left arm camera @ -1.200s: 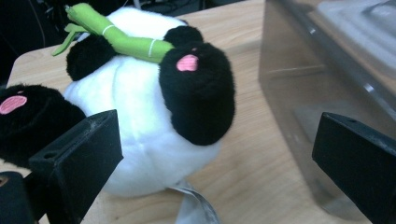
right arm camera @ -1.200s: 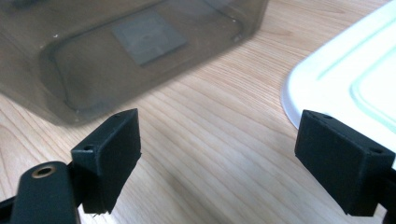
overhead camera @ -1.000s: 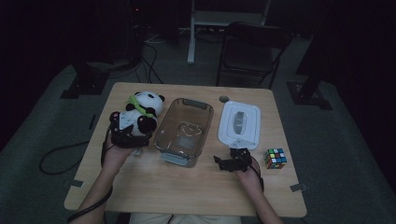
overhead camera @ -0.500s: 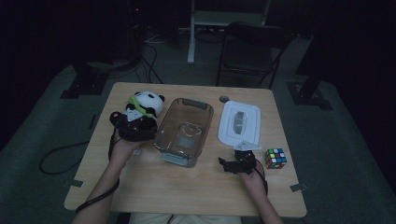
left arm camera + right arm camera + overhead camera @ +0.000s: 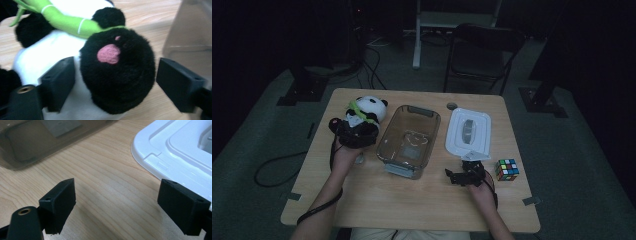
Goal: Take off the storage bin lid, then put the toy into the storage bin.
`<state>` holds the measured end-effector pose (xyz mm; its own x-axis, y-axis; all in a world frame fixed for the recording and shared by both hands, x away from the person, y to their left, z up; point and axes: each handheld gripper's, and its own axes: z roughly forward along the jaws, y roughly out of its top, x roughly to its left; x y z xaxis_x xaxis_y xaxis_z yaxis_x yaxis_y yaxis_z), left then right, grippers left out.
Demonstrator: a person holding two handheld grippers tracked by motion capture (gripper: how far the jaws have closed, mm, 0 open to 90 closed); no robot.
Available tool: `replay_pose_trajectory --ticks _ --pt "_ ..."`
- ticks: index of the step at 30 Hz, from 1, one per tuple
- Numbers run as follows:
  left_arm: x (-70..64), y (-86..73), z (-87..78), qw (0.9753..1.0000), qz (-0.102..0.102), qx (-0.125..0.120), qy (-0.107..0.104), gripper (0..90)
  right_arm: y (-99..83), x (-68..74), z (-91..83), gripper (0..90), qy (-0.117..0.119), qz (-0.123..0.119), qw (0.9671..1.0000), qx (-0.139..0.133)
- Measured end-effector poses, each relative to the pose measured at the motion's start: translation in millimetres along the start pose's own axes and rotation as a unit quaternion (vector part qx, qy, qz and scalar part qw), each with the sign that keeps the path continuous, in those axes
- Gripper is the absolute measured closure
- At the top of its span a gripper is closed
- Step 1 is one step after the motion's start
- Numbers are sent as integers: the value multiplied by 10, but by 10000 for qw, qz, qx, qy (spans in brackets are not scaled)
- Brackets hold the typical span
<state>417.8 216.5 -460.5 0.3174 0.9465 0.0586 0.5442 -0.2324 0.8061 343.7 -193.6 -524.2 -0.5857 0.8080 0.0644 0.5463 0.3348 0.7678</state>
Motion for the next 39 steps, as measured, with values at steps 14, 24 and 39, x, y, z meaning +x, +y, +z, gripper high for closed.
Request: replay_pose_trajectory --ticks 14,24,39 --pt "76 -21 -87 9999 -25 -97 -61 622 23 17 4 148 108 30 9999 -2" --pt "155 -53 -249 9999 -99 -74 -65 678 190 186 93 148 372 -63 9992 -107" --pt "99 -413 -756 9991 170 20 -391 657 260 348 154 148 590 -195 9980 -100"
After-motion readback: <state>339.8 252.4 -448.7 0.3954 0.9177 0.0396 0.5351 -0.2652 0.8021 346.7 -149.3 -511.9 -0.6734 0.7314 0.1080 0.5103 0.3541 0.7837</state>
